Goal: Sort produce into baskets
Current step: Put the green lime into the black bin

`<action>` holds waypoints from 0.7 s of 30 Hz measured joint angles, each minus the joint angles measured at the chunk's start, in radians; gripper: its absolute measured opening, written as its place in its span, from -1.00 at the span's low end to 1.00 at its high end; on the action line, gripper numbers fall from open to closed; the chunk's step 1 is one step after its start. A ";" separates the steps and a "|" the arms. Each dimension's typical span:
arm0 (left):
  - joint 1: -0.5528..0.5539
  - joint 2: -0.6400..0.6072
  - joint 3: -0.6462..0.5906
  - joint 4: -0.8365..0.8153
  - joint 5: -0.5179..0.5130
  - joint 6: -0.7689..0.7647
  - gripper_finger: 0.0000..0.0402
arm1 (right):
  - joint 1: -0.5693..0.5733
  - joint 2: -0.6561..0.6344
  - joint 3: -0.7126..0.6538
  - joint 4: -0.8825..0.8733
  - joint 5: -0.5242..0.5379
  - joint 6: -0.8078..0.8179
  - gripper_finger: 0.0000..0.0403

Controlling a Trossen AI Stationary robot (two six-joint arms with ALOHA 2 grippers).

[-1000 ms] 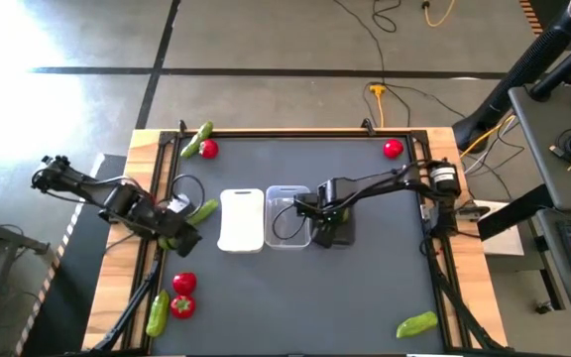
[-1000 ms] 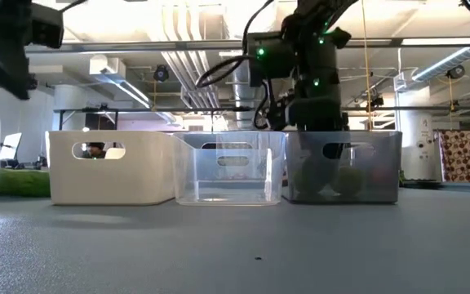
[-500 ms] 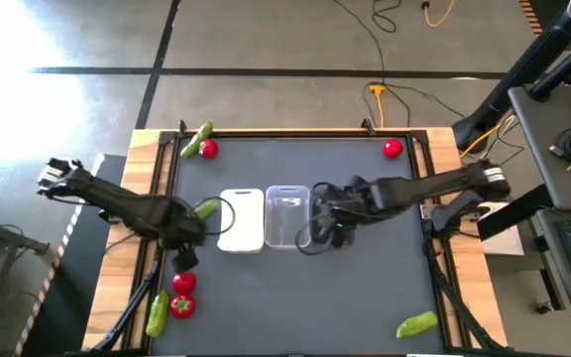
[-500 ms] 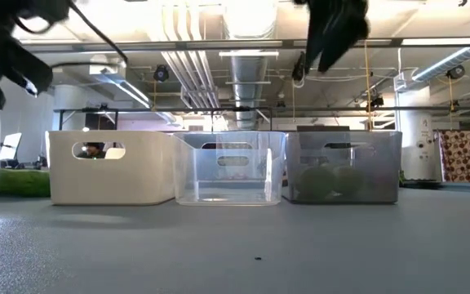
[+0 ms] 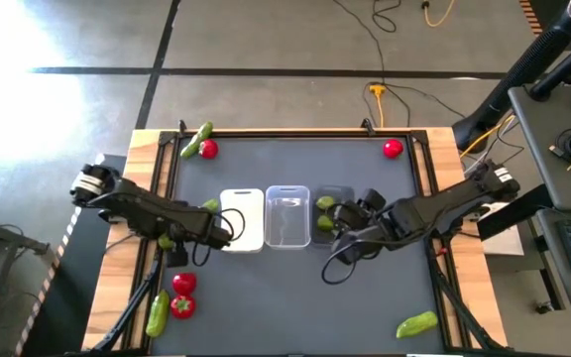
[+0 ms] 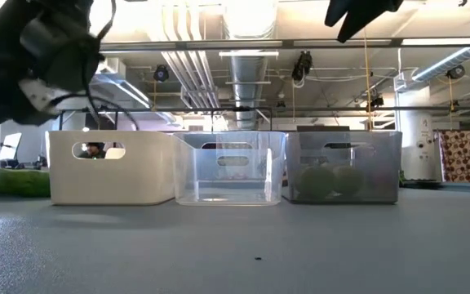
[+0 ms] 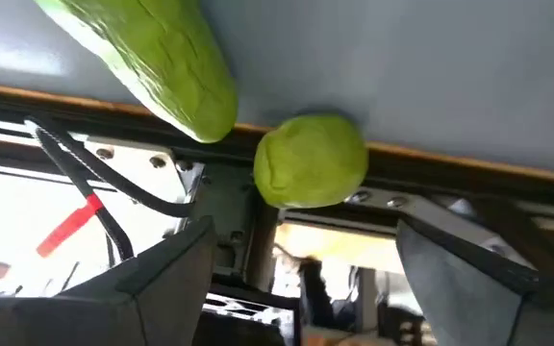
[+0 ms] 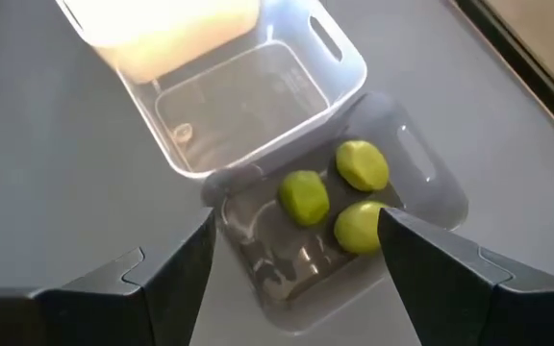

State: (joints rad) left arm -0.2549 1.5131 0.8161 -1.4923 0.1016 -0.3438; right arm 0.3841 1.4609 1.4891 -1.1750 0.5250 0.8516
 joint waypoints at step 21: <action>0.001 0.192 -0.011 0.053 0.003 0.053 0.50 | 0.004 0.022 0.000 -0.003 0.000 0.101 0.38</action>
State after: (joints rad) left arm -0.2535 1.7048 0.8055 -1.4398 0.1041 -0.2908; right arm 0.3885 1.4830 1.4895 -1.1779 0.5247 0.9526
